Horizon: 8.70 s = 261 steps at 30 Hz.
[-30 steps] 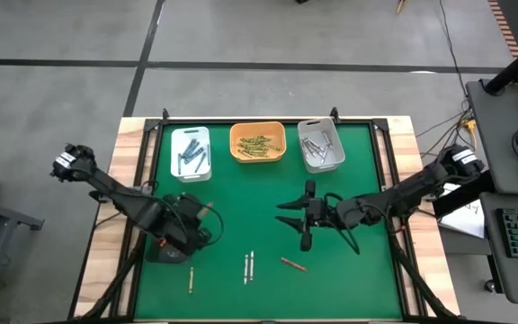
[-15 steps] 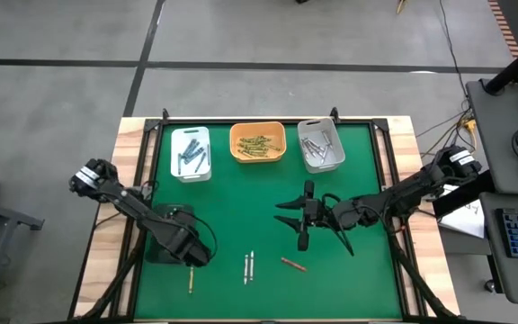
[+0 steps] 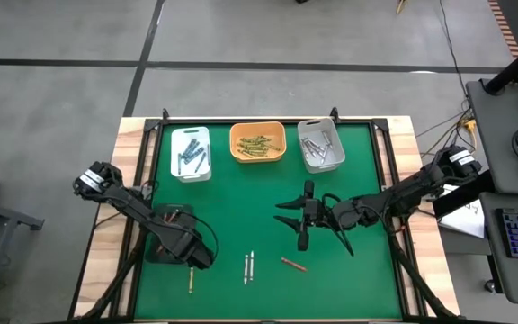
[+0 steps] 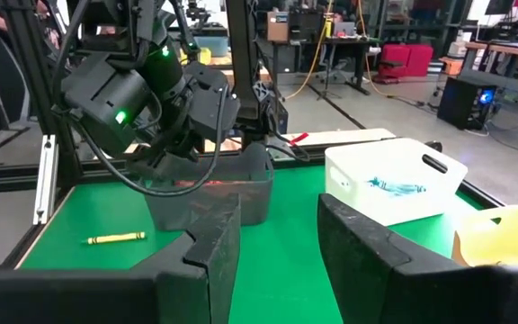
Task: Sort crayons
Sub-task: Put the green crayon into the yellow bin, then put the orange crayon into the black bin
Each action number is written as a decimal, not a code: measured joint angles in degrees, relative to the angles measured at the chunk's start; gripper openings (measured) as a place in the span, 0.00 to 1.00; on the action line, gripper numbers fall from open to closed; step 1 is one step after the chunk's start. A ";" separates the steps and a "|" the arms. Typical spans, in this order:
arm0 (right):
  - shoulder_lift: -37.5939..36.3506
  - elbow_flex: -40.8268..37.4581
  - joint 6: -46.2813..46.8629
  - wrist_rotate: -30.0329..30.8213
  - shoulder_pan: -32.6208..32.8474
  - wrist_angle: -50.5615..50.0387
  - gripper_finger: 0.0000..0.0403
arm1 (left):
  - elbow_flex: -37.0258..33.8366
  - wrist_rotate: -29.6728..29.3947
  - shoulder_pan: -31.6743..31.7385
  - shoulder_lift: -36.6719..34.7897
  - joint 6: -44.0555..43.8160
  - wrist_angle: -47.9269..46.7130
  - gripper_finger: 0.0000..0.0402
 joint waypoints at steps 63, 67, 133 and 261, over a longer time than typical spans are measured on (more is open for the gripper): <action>-0.07 0.00 1.03 -0.20 0.15 -1.08 0.34 | 22.51 -22.00 -27.87 21.36 -24.25 23.26 0.41; -0.07 0.00 1.11 -0.22 0.17 -1.22 0.34 | 22.51 -22.87 -27.87 22.88 -25.63 21.31 0.45; 0.04 0.00 1.07 -0.57 0.17 -3.93 0.35 | 16.83 -25.64 -27.71 26.23 -31.71 20.33 0.03; -9.81 1.86 -1.35 0.87 -20.56 -26.93 0.31 | 20.61 -16.85 62.53 16.86 115.04 52.17 0.16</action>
